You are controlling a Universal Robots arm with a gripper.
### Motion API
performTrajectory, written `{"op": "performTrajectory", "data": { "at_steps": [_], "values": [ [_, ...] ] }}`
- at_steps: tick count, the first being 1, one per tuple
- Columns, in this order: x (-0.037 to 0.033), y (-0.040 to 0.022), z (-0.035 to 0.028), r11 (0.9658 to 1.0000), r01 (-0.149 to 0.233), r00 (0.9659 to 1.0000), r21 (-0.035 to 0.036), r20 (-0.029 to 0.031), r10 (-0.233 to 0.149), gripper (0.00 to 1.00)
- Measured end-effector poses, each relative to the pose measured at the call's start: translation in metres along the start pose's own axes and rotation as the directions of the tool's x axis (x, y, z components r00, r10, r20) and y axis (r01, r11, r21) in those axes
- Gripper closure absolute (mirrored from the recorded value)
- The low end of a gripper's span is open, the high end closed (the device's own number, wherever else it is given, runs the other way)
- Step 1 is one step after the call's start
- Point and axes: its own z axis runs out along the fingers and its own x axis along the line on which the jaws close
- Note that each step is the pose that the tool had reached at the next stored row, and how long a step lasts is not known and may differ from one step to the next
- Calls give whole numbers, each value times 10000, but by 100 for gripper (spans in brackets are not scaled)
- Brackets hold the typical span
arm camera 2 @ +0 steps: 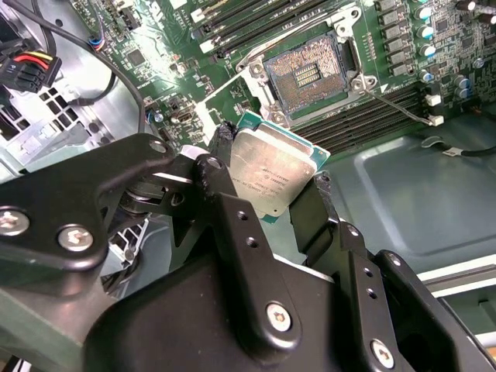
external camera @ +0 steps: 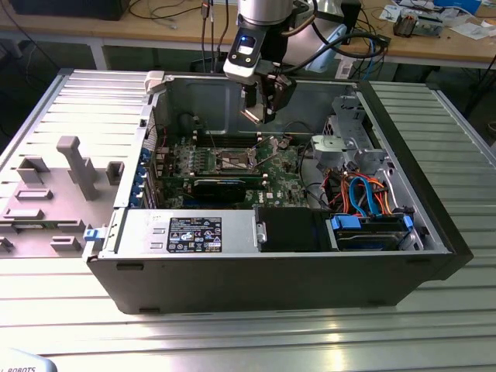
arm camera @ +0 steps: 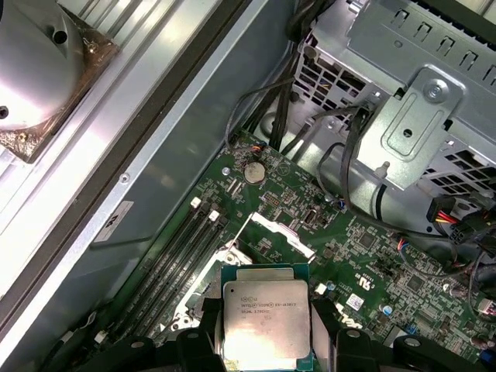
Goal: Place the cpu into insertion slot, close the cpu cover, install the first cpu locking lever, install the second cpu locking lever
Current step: 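Place the cpu into insertion slot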
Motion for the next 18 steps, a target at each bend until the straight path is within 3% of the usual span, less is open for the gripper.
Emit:
{"op": "performTrajectory", "data": {
  "at_steps": [18],
  "values": [
    [0,0,4,9999,-131,9999,-3,12,131,46]
  ]
}}
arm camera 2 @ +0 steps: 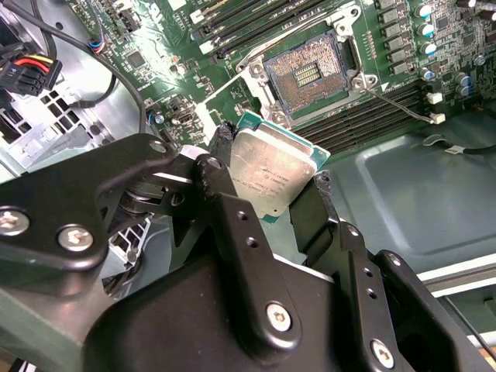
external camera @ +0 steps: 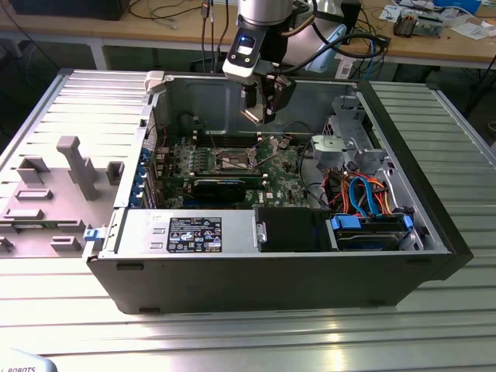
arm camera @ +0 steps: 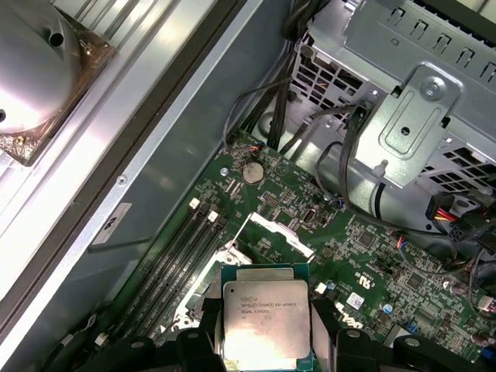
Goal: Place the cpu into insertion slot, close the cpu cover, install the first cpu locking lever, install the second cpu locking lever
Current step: 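Place the cpu into insertion slot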
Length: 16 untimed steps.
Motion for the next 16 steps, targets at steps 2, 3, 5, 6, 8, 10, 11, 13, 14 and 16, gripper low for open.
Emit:
{"op": "performTrajectory", "data": {
  "at_steps": [2,3,5,6,8,10,11,13,14,16],
  "values": [
    [0,0,1,10000,-16,10000,0,1,16,46],
    [0,0,1,10000,-25,10000,-1,2,25,46],
    [0,0,1,10000,-37,10000,0,3,37,46],
    [0,0,2,10000,-42,10000,-1,3,42,46],
    [0,0,2,10000,-56,10000,-1,6,56,46],
    [0,0,3,10000,-67,10000,-1,5,67,46],
    [0,0,3,10000,-72,10000,-2,6,72,46],
    [0,0,3,10000,-89,10000,-2,8,89,46],
    [0,0,4,10000,-94,10000,-2,8,94,46],
    [0,0,4,9999,-107,9999,-2,10,107,46]
  ]
}}
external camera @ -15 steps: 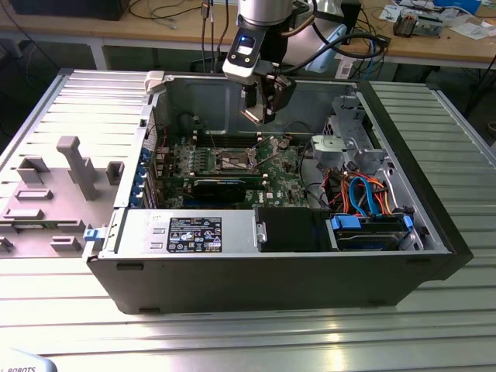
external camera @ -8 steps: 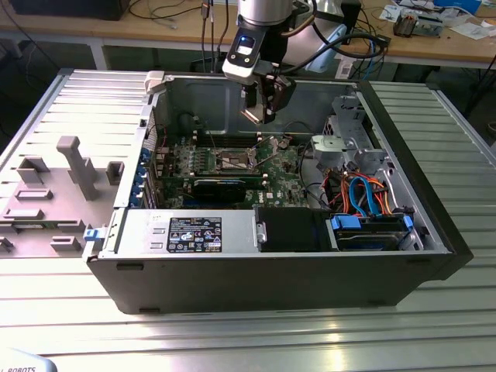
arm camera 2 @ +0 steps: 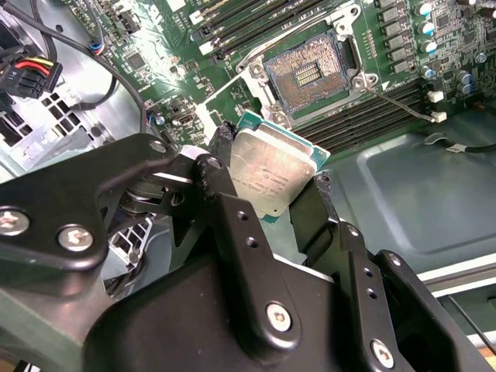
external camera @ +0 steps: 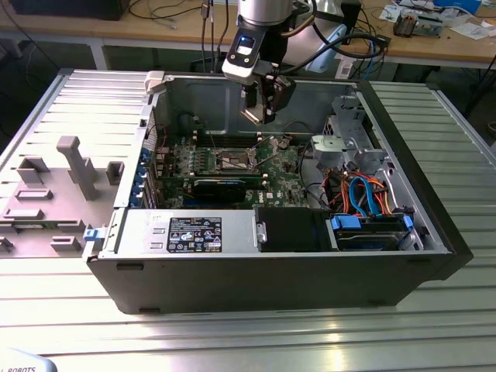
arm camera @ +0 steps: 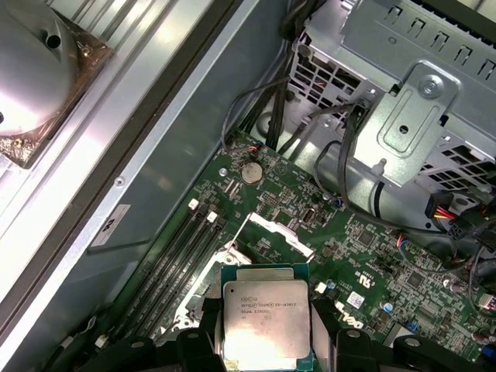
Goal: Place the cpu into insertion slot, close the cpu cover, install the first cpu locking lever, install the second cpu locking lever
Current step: 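Place the cpu into insertion slot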
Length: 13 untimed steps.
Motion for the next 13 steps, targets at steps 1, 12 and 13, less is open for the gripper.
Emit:
{"op": "performTrajectory", "data": {
  "at_steps": [1,12,13],
  "values": [
    [0,0,0,10000,-7,10000,0,1,7,46],
    [0,0,3,10000,-68,10000,-1,6,68,46],
    [0,0,3,10000,-81,10000,-2,7,81,46]
  ]
}}
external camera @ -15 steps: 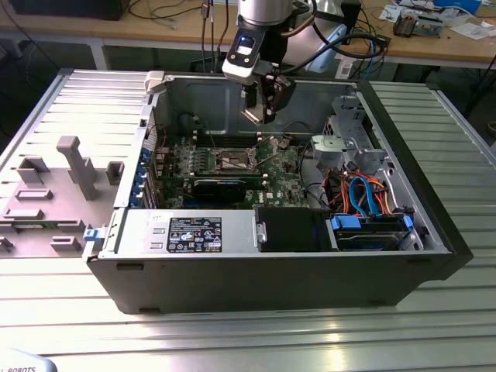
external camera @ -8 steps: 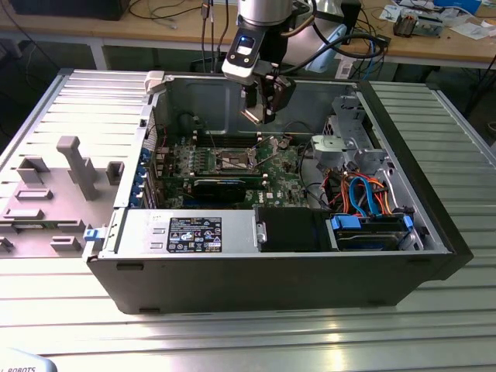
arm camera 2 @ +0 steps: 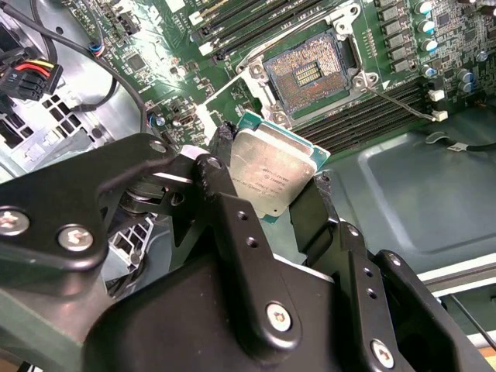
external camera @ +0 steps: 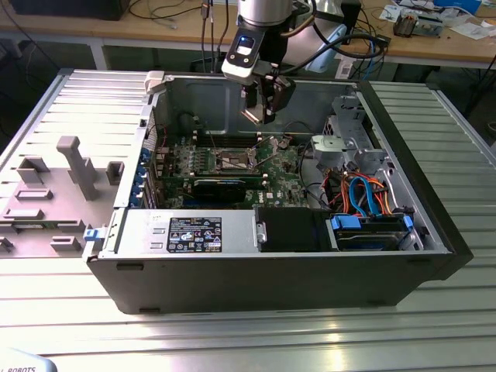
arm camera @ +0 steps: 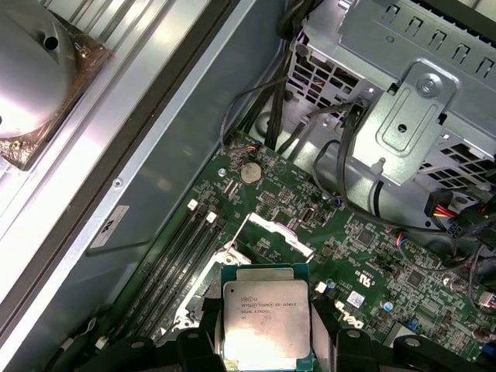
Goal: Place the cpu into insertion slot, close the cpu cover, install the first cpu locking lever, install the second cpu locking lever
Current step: 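Place the cpu into insertion slot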
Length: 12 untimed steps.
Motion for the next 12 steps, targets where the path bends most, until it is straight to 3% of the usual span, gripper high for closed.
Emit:
{"op": "performTrajectory", "data": {
  "at_steps": [12],
  "values": [
    [0,0,3,10000,-90,10000,-2,7,90,46]
  ]
}}
